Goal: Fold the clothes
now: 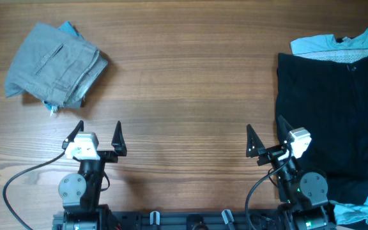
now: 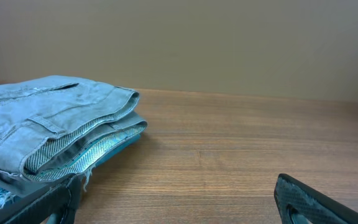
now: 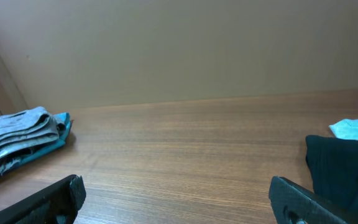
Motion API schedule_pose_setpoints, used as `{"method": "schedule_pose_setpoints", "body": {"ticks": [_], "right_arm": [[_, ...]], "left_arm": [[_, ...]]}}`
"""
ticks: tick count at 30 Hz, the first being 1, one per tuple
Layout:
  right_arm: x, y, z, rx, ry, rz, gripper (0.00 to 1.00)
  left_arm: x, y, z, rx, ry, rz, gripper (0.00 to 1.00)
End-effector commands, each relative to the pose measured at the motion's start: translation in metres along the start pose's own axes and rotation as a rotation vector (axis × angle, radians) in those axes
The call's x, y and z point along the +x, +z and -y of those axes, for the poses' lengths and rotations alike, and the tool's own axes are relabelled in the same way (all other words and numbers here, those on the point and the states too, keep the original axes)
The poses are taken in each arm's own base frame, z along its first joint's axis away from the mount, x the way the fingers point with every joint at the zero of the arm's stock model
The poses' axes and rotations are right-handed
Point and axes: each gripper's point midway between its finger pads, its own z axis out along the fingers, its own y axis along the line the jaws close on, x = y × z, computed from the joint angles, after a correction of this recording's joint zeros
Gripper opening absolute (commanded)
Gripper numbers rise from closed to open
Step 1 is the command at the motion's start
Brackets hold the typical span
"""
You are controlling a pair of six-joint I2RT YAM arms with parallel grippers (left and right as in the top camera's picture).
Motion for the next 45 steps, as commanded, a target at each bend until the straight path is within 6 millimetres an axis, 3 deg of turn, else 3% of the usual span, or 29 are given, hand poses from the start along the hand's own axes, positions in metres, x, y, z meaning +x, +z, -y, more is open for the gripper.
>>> {"method": "schedule_pose_setpoints", "body": {"ticks": [1,4,8,12,15,17,18,45], "right_arm": [[-0.003,0.000,0.004,0.019,0.011,0.013,1.00],[-0.003,0.000,0.004,0.019,0.010,0.013,1.00],[-0.003,0.000,0.004,0.019,0.010,0.013,1.00],[-0.003,0.000,0.004,0.019,0.011,0.013,1.00],[-0.003,0.000,0.004,0.019,0.011,0.013,1.00],[-0.003,0.000,0.004,0.019,0.011,0.013,1.00],[-0.003,0.000,0.004,0.019,0.011,0.013,1.00],[-0.003,0.000,0.004,0.019,0.011,0.013,1.00]], "left_arm": [[-0.023,-0.005,0.004,0.013,0.005,0.048,1.00],[-0.058,-0.013,0.004,-0.010,0.014,0.124,1.00],[-0.074,-0.017,0.006,-0.005,0.020,0.179,1.00],[-0.062,-0.013,0.001,-0.027,0.015,0.149,1.00],[-0.034,-0.005,-0.003,-0.031,0.010,0.100,1.00],[-0.001,0.000,-0.004,-0.026,0.002,0.008,1.00],[0.003,0.000,-0.004,-0.027,0.000,-0.006,1.00],[0.002,0.000,-0.004,-0.025,0.001,-0.004,1.00]]}}
